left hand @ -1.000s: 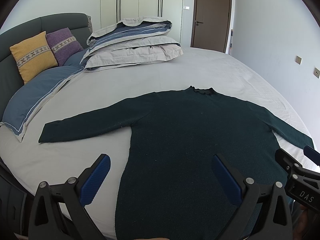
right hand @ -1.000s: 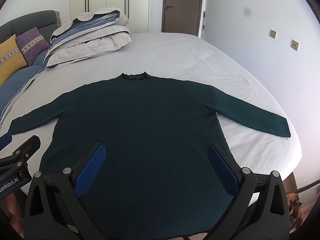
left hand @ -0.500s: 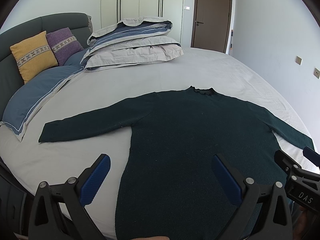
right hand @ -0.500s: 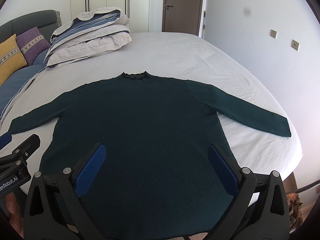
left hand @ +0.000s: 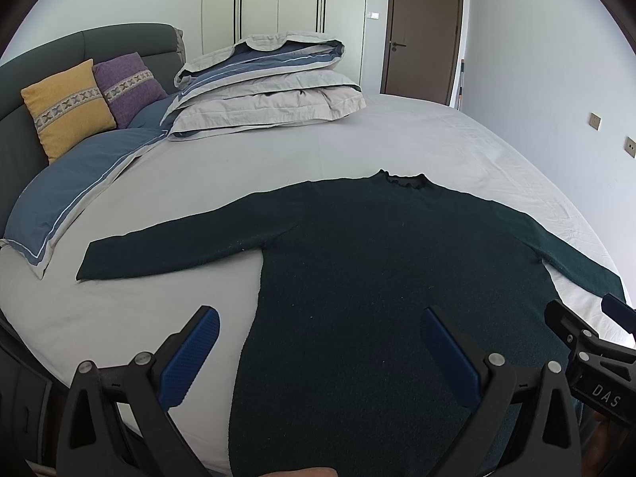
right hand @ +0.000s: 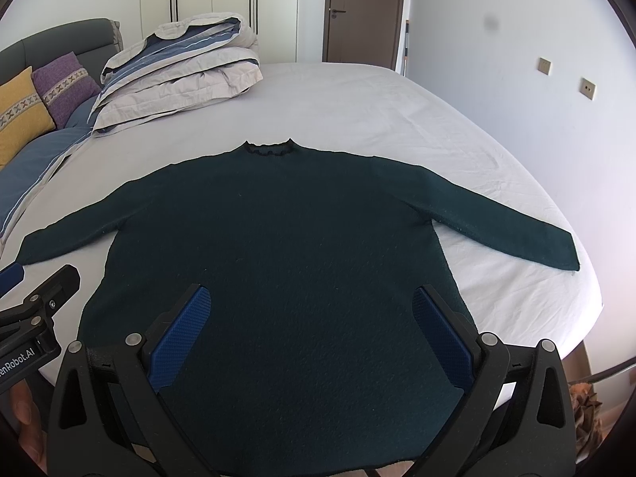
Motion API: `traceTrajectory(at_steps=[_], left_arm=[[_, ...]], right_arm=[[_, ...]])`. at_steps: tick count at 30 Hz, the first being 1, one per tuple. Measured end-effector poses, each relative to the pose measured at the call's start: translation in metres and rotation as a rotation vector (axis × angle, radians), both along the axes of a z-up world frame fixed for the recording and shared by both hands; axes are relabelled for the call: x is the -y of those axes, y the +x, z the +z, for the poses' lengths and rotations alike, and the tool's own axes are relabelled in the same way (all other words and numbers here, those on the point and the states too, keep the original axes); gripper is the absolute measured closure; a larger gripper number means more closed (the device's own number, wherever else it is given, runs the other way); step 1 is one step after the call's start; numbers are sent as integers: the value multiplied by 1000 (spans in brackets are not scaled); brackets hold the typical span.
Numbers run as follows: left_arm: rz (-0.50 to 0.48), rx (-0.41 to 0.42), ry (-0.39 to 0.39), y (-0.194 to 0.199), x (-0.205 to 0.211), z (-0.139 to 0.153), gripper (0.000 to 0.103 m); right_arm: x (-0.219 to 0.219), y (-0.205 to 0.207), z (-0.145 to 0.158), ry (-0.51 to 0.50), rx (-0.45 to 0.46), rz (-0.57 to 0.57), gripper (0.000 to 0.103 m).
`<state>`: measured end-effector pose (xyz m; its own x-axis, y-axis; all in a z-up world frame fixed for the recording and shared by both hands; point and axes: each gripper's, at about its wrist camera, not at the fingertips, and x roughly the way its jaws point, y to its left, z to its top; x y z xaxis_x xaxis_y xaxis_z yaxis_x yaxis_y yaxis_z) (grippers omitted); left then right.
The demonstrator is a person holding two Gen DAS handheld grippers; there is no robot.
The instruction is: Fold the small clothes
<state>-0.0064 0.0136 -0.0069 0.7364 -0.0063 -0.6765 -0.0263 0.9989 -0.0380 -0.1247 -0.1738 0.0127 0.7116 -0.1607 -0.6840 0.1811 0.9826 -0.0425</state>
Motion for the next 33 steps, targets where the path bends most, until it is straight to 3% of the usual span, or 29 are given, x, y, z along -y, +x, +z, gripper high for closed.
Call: traceTrajectory(at_steps=[33], left_arm=[[-16, 12, -22, 5, -5, -8, 0]], right_arm=[[4, 11, -11, 21, -31, -5, 0]])
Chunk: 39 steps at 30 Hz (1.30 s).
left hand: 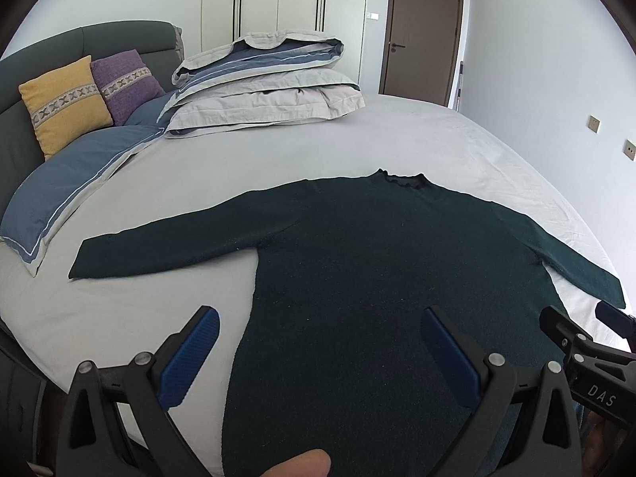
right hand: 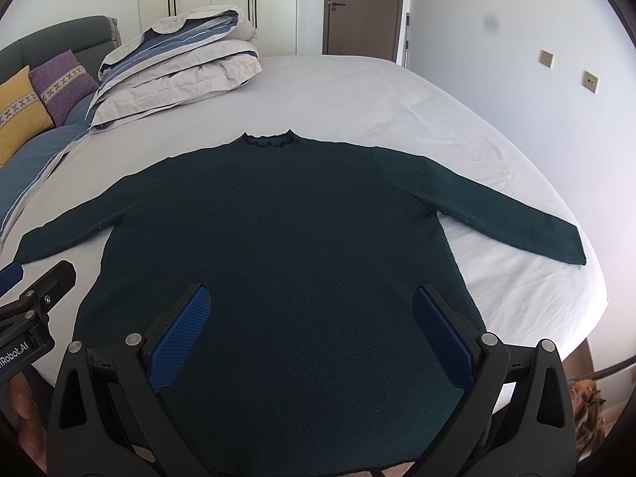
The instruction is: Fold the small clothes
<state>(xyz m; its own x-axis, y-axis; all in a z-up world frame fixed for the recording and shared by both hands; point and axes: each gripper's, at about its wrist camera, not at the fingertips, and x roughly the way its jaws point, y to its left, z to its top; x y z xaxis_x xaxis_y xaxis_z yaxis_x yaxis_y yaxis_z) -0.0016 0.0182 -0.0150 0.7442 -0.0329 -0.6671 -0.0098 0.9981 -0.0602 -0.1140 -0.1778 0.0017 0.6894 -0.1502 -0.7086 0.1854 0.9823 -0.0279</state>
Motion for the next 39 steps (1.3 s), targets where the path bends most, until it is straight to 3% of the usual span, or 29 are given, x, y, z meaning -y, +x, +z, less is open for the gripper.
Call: traceTrajectory(at_steps=[3, 9, 13, 17, 21, 24, 31, 35, 37, 38, 39], left_arm=[[-14, 36, -8, 0, 3, 0, 0], [-36, -12, -83, 17, -2, -11, 0], [-56, -61, -117, 38, -6, -20, 0], [-36, -29, -170, 54, -11, -26, 0], [19, -86, -162, 70, -10, -39, 0], [48, -190, -134, 85, -5, -53, 0], [6, -226, -207, 104, 7, -61, 0], [-37, -218, -266, 108, 15, -59, 1], [-55, -229, -308, 113, 18, -61, 6], [-69, -242, -336, 115, 19, -62, 16], [-80, -256, -357, 118, 20, -64, 27]], right_arm=[[8, 3, -2, 18, 5, -9, 0], [66, 13, 0, 132, 45, -48, 0], [155, 11, 0, 245, 101, -160, 0], [283, -8, -14, 415, 162, -385, 2], [401, -43, -45, 637, 232, -604, 21], [458, -57, -71, 682, 233, -707, 40], [529, -41, -119, 795, 237, -759, 44], [550, -8, -127, 781, 222, -730, 67], [563, 8, -134, 784, 199, -722, 79], [567, 13, -136, 778, 186, -728, 91], [568, 19, -135, 765, 179, -726, 94]])
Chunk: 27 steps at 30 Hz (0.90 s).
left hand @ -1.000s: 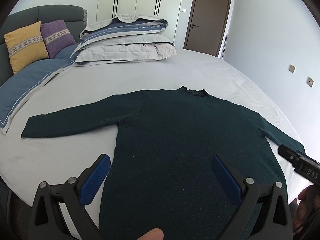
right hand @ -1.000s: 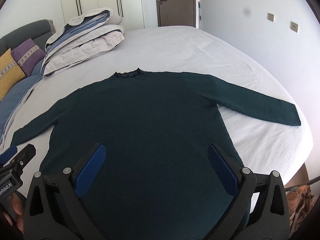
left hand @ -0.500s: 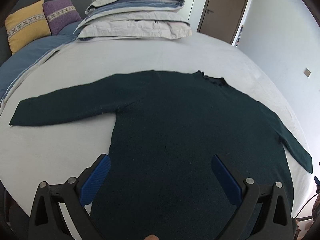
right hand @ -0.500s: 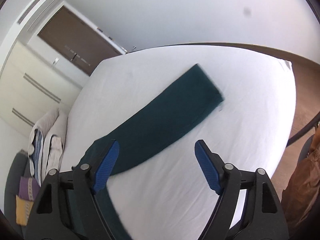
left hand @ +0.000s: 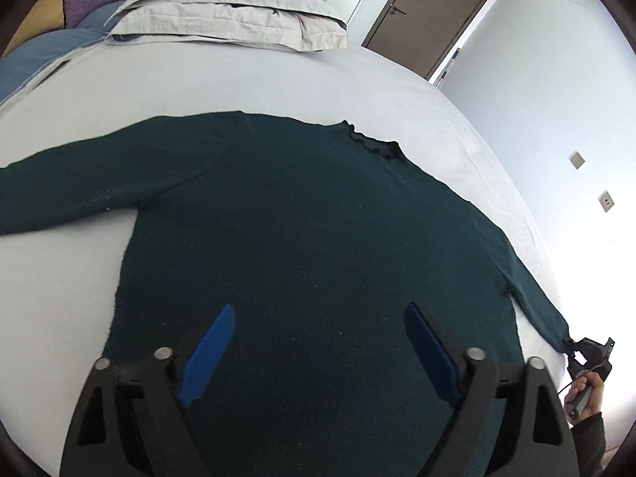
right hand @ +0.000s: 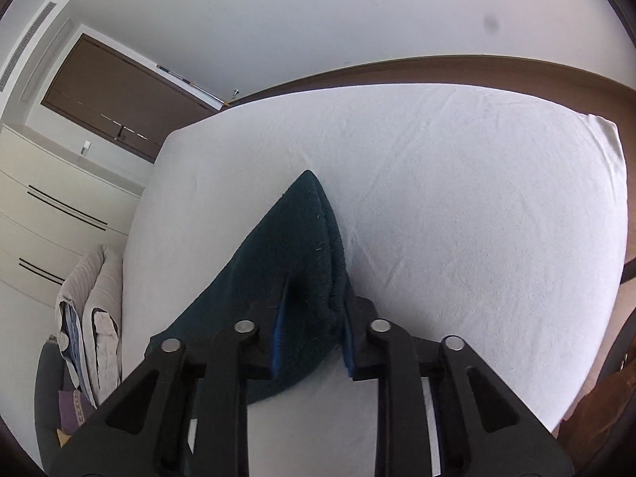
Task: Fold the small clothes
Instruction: 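Grasp a sweater sleeve cuff with the right tool and fold it across the body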
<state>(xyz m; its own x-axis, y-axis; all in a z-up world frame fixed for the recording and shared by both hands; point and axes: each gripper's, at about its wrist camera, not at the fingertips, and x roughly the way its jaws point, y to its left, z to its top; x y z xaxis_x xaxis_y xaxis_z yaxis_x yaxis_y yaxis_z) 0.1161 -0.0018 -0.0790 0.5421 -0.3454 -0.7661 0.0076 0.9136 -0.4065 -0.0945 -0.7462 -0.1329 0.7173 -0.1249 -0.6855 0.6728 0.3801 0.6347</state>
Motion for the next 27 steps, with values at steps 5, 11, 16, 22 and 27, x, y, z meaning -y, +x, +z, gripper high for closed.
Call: traceTrajectory(at_steps=[5, 11, 16, 22, 27], left_arm=[[-30, -15, -49, 11, 3, -2, 34], [-24, 5, -125, 22, -6, 3, 34], [4, 10, -207, 30, -27, 0, 34], [56, -8, -276, 40, -60, -13, 33], [67, -32, -323, 50, -67, -24, 21]], right_arm=[[-25, 40, 36, -153, -7, 94, 95], [-110, 132, 93, -295, 85, 381, 96], [-243, 227, 114, -310, 149, 657, 96], [-403, 311, 58, -257, 86, 891, 96], [-507, 340, -15, -215, -53, 991, 85]])
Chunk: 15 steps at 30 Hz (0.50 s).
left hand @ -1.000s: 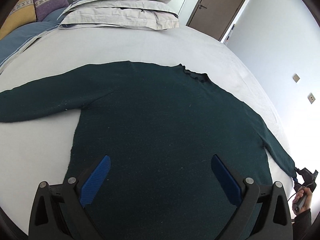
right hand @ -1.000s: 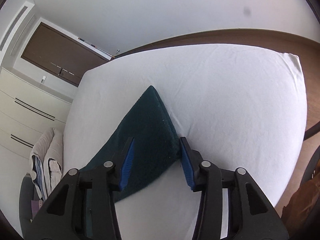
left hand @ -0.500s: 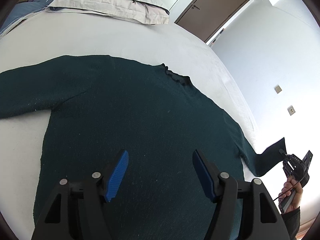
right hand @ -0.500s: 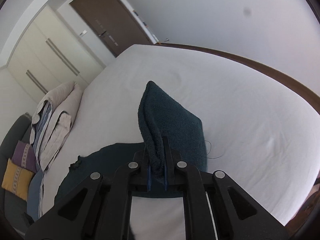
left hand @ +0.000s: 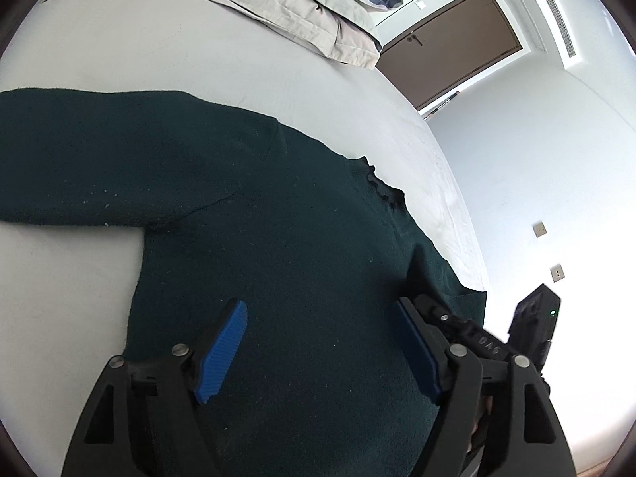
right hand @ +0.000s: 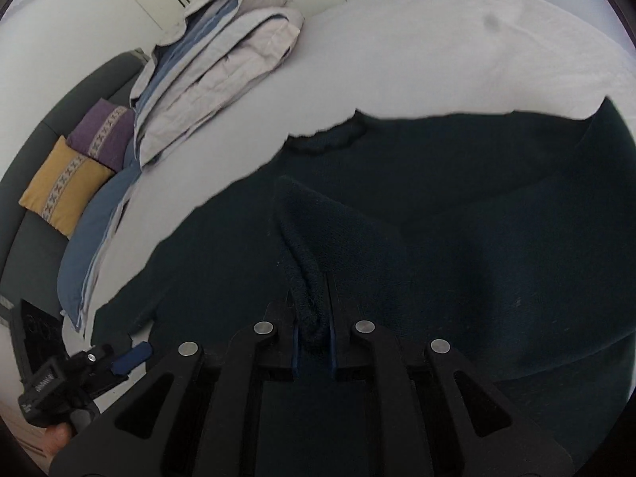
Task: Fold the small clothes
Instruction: 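Grasp a sweater sleeve cuff with the right tool and fold it across the body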
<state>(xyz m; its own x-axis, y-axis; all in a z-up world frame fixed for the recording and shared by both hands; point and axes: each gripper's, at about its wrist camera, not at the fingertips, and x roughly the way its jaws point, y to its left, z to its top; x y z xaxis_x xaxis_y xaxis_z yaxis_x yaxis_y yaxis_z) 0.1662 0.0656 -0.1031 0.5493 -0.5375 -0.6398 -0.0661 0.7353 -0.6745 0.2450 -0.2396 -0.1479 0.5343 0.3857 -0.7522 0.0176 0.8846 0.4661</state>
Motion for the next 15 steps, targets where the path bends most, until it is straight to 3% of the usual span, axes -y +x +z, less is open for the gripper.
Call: traceTrajectory(at_steps=[3, 4, 5, 6, 7, 13, 15], left_arm=[[-17, -8, -18, 11, 9, -5, 13], [-27, -10, -25, 16, 12, -6, 12], [-40, -9, -30, 20, 17, -6, 11], [-54, -9, -31, 25, 25, -6, 11], [-69, -10, -29, 28, 33, -6, 11], [-178, -45, 11, 66, 95, -12, 18], [-214, -69, 41, 80, 114, -17, 33]], right_arm=[[-12, -8, -33, 80, -6, 8, 72], [-18, -21, -39, 87, 18, 1, 63], [-17, -24, -40, 94, 35, -6, 46], [-35, -66, -34, 103, 54, -13, 43], [-19, -103, -23, 110, 71, -14, 43], [68, -170, 31, 151, 141, -107, 43], [90, -184, 34, 181, 152, -144, 43]])
